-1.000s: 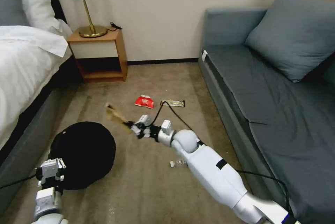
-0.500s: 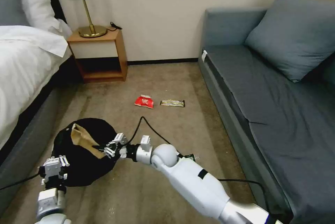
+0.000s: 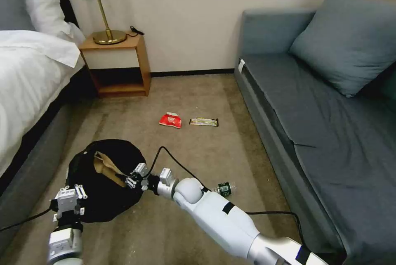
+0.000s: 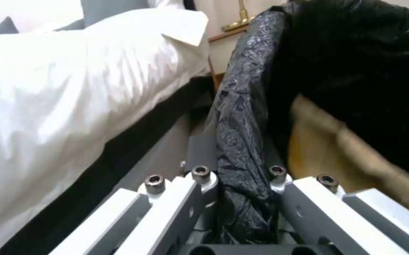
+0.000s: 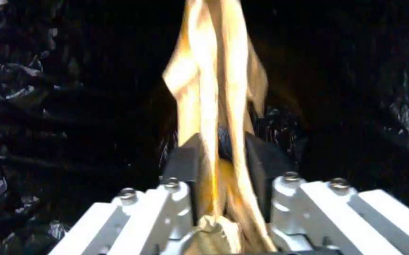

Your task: Pick up the trash bin, then pick up the garbage on the floor and place it into the trash bin.

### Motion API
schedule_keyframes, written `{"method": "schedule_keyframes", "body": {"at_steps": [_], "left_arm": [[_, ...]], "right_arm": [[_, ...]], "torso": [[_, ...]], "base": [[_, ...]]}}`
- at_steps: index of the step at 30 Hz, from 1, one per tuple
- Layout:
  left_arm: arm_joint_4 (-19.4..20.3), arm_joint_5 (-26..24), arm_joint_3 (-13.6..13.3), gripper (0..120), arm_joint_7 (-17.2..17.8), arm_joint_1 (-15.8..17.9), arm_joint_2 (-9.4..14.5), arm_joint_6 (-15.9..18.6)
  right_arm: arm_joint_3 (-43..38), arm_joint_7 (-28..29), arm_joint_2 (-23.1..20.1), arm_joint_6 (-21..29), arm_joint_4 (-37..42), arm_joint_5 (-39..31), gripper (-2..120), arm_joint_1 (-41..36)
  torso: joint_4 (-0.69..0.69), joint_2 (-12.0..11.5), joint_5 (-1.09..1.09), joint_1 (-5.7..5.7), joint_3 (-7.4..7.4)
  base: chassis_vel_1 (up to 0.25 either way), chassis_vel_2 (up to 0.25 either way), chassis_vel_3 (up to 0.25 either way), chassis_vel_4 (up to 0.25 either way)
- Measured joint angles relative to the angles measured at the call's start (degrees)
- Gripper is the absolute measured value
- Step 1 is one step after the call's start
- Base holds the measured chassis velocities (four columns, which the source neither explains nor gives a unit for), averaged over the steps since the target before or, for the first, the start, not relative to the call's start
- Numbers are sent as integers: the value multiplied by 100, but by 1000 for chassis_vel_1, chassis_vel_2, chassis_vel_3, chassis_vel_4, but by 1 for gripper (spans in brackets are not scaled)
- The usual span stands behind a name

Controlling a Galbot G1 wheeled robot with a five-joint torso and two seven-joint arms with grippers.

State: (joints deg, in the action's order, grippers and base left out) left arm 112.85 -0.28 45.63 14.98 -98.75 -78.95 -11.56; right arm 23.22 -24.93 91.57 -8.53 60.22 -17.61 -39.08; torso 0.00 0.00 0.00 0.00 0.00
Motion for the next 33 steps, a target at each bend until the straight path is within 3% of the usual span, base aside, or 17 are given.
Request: {"method": "schedule_keyframes", "body": {"at_steps": [9,10,17,24,30,33], "left_arm": [[-94,219,43,6,1,-4,47,-24],[-160,220,52,6,17,26,82,-36],[-371,55,94,6,35,126,200,-64],[-819,-167,111,6,59,288,276,-139],[-943,-219,126,6,64,350,320,-191],[-973,-209,140,6,66,412,348,-230]], "right_arm": [[43,107,-126,7,106,61,59,25],[37,98,-231,25,251,81,73,31],[-57,-100,-629,89,605,115,97,54],[-368,-871,-1221,133,726,506,100,28],[-661,-1373,-1599,150,676,1102,100,45],[-1116,-2136,-1787,126,453,2199,100,75]], "torso": [[0,0,0,0,0],[0,0,0,0,0],[0,0,1,0,0],[0,0,1,0,0],[0,0,1,0,0],[0,0,2,0,0]], "base": [[0,0,0,0],[0,0,0,0],[0,0,0,0],[0,0,0,0],[0,0,0,0],[0,0,0,0]]}}
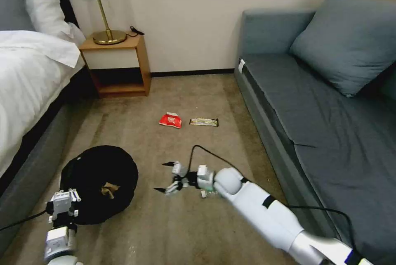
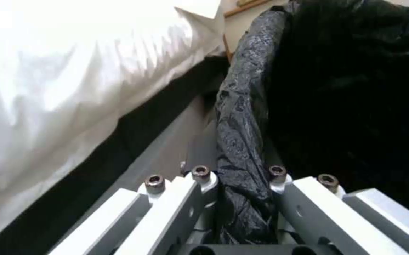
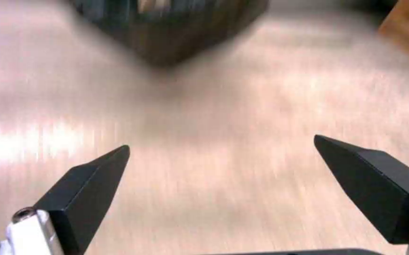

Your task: Pick up the trash bin, then pick up the garbage on the floor and place it into the trash bin.

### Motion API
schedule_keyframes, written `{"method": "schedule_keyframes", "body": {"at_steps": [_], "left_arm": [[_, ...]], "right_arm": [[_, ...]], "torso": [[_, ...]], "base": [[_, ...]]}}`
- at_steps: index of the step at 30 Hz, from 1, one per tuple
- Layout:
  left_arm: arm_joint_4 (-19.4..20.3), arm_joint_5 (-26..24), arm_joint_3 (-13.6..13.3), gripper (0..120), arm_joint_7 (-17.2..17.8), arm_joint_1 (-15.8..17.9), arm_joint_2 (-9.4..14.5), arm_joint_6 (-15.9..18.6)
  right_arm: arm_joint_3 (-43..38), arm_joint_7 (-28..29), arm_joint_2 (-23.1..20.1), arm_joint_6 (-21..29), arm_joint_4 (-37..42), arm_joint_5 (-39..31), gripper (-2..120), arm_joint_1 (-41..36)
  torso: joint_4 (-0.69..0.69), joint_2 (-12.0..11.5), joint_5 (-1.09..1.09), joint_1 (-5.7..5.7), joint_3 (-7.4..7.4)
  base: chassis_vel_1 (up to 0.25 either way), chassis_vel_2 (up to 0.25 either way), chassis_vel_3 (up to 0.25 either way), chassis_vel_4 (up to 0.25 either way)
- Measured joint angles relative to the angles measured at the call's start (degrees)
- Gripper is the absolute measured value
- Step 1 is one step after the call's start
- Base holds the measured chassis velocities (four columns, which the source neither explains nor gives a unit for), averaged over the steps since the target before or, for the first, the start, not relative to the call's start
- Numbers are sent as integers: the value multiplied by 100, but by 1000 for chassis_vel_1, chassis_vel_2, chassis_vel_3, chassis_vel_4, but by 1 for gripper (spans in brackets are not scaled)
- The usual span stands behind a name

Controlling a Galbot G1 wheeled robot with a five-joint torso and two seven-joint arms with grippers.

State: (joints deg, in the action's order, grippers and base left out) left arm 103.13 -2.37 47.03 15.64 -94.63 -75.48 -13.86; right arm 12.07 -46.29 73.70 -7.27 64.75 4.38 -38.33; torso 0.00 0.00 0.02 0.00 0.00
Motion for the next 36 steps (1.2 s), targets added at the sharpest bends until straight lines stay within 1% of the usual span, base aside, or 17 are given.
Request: {"method": "schedule_keyframes", "body": {"at_steps": [1,2,4,5,6,8,15,19,20,25,26,30,32,36], "left_arm": [[0,1,1,6,0,10,2,-4],[0,1,1,6,0,10,2,-4],[-6,2,-1,6,1,29,2,-5],[-12,6,-8,6,2,37,2,-6],[-12,6,-8,6,2,37,2,-6],[-17,29,-32,6,2,50,-8,-5],[-8,97,-55,6,1,52,-51,-6],[-1,123,-56,6,1,35,-67,-5],[-1,123,-56,6,1,35,-67,-5],[-1,136,-49,6,1,5,-79,-14],[-1,136,-49,6,1,5,-79,-14],[-9,138,-47,6,1,-14,-93,-50],[-17,139,-47,6,1,-16,-95,-58],[-60,175,-49,6,2,-13,-108,-85]], "right_arm": [[-127,-227,-36,-4,-36,260,100,3],[-127,-227,-36,-4,-36,260,100,3],[-618,-1098,-114,-22,-165,1140,100,-2],[-799,-1345,-128,-39,-214,1464,100,-8],[-799,-1345,-128,-39,-214,1464,100,-8],[-1081,-1582,-157,-115,-372,1964,100,-17],[-1365,-1589,-95,-225,-711,2231,100,-21],[-1542,-1347,60,-424,-1173,2410,100,7],[-1542,-1347,60,-424,-1173,2410,100,7],[-1810,-880,324,-646,-1802,2786,100,119],[-1810,-880,324,-646,-1802,2786,100,119],[-2028,-796,412,-808,-2247,3031,100,177],[-2052,-769,412,-841,-2311,3069,100,180],[-2119,-558,416,-976,-2568,3156,100,199]], "torso": [[1,0,0,0,0],[1,0,0,0,0],[1,0,0,0,0],[1,0,0,0,0],[1,0,0,0,0],[1,0,0,0,0],[0,0,-1,0,0],[0,0,-2,0,0],[0,0,-2,0,0],[-1,0,-2,0,0],[-1,0,-2,0,0],[-1,0,-2,0,0],[0,0,-2,0,0],[-1,0,-2,0,0]], "base": [[0,0,0,0],[0,0,0,0],[0,0,0,0],[0,0,0,0],[0,0,0,0],[0,0,0,0],[0,0,0,0],[0,0,0,0],[0,0,0,0],[0,0,0,0],[0,0,0,0],[0,0,0,0],[0,0,0,0],[0,0,0,0]]}}
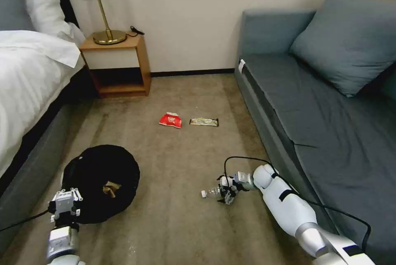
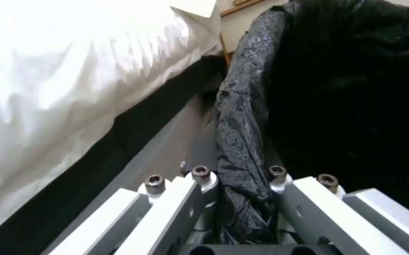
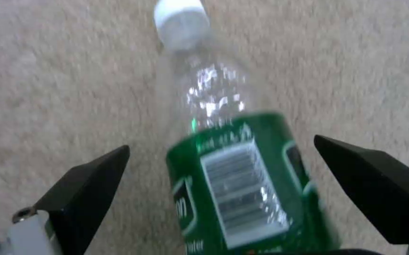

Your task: Pick up the trash bin, then pick up the garbage on the floor and place it into the trash bin.

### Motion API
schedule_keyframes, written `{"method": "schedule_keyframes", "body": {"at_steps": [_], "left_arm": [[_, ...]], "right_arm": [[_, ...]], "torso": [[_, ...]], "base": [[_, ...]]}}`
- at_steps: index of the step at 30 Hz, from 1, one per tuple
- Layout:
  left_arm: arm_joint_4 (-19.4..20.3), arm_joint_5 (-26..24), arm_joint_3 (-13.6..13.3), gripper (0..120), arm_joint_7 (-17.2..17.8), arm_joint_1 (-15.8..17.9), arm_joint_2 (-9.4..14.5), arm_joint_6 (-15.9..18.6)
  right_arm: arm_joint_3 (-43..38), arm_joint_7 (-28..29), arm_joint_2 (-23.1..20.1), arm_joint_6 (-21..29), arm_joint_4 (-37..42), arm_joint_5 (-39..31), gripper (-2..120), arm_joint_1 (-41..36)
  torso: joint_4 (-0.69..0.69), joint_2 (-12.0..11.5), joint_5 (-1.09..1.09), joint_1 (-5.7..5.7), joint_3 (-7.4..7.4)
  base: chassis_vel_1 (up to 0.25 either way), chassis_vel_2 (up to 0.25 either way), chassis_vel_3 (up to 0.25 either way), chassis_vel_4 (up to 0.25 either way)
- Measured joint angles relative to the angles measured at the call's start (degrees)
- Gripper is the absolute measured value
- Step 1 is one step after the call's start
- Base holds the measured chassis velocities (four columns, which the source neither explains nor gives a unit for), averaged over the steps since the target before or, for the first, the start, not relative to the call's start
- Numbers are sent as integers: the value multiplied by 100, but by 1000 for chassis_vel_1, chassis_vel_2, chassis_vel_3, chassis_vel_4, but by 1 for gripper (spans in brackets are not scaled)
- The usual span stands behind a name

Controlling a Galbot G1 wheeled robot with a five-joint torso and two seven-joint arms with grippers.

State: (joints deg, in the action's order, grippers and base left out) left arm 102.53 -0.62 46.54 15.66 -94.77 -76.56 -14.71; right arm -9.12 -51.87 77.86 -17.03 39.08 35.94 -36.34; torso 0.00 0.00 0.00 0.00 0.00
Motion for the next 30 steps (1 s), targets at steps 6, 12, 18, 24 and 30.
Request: {"method": "schedule_keyframes", "body": {"at_steps": [6,12,18,24,30], "left_arm": [[2,70,-10,6,12,11,-33,-7],[33,75,-1,6,33,-30,-37,-36],[50,75,8,6,41,-100,-38,-69],[71,64,9,6,57,-149,-58,-101],[165,47,23,6,70,-197,-62,-113]], "right_arm": [[-75,172,64,-101,-176,28,86,-2],[-67,167,81,-140,-144,24,64,-24],[-84,78,79,-238,-120,-9,45,-29],[-63,-161,12,-284,150,-101,29,-61],[-59,-448,-31,-433,967,-679,25,-160]], "torso": [[0,0,0,0,0],[1,0,0,0,0],[0,0,0,0,0],[0,0,0,0,0],[1,0,0,0,0]], "base": [[0,0,0,0],[0,0,0,0],[0,0,0,0],[0,0,0,0],[0,0,0,0]]}}
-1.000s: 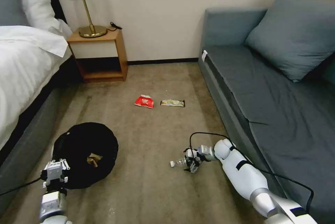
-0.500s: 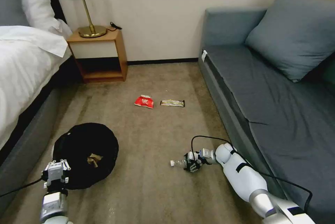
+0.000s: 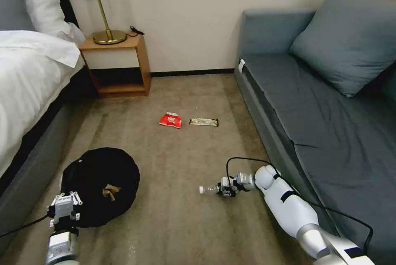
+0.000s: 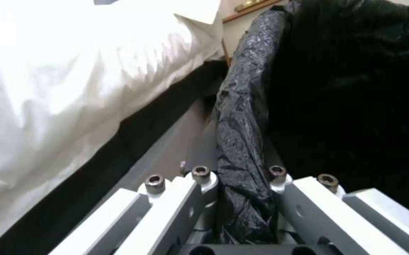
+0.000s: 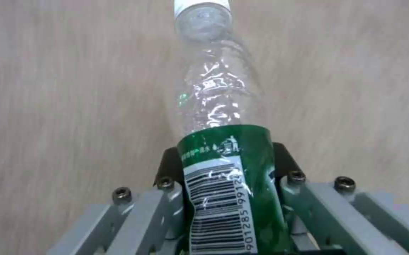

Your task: Pick up the trash bin, then pick up the garbage on the floor and place it into the trash bin.

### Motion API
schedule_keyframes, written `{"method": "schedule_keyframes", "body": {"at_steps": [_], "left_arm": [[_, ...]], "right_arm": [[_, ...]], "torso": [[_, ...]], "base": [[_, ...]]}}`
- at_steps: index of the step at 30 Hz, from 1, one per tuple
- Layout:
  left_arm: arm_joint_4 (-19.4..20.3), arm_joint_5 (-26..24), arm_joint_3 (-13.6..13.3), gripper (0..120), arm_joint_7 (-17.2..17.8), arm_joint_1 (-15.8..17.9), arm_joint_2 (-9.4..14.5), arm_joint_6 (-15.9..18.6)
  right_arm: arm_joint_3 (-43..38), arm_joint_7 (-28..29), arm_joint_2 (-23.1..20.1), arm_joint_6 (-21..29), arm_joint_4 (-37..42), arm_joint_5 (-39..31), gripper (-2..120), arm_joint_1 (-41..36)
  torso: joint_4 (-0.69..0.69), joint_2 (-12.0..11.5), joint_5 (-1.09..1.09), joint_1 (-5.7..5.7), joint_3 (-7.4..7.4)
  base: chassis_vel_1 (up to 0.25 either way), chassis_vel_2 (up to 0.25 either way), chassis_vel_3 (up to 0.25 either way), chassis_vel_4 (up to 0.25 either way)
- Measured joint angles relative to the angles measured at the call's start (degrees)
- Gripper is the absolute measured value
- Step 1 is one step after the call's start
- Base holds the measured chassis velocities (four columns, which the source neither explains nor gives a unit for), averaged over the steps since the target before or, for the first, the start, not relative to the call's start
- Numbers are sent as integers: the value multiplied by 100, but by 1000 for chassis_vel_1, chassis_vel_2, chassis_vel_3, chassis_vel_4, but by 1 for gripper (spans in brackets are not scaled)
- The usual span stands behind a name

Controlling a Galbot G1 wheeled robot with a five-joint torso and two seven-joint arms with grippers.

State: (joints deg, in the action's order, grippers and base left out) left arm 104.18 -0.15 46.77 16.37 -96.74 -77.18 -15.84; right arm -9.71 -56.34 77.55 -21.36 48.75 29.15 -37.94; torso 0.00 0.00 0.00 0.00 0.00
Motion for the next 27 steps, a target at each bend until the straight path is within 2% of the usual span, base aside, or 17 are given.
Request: {"method": "schedule_keyframes", "body": {"at_steps": [4,8,9,13,14,17,18,22,27], "left_arm": [[2,-14,4,6,-2,-15,1,-14],[9,-13,4,6,-7,-20,-22,-50],[9,-13,4,6,-7,-20,-22,-50],[9,3,-16,6,-9,-12,-55,-73],[9,3,-16,6,-9,-12,-55,-73],[103,-4,-43,6,-9,-16,-97,-73],[103,-4,-43,6,-9,-16,-97,-73],[406,36,-88,6,-34,-81,-176,-17],[532,112,-116,6,-50,-80,-243,36]], "right_arm": [[100,48,47,66,490,-775,25,-82],[577,677,89,97,1127,-2099,25,-193],[577,677,89,97,1127,-2099,25,-193],[1303,1165,31,469,1976,-3241,25,-385],[1303,1165,31,469,1976,-3241,25,-385],[2014,1791,45,684,2480,-3963,25,-471],[2014,1791,45,684,2480,-3963,25,-471],[2826,2569,182,903,2895,-4688,25,-328],[3450,3036,388,1026,2906,-4996,25,-27]], "torso": [[0,0,-1,0,0],[-1,0,-1,0,0],[-1,0,-1,0,0],[-1,0,-1,0,0],[-1,0,-1,0,0],[0,0,-1,0,0],[0,0,-1,0,0],[-1,0,0,0,0],[0,0,-1,0,0]], "base": [[0,0,0,0],[0,0,0,0],[0,0,0,0],[0,0,0,0],[0,0,0,0],[0,0,0,0],[0,0,0,0],[0,0,0,0],[0,0,0,0]]}}
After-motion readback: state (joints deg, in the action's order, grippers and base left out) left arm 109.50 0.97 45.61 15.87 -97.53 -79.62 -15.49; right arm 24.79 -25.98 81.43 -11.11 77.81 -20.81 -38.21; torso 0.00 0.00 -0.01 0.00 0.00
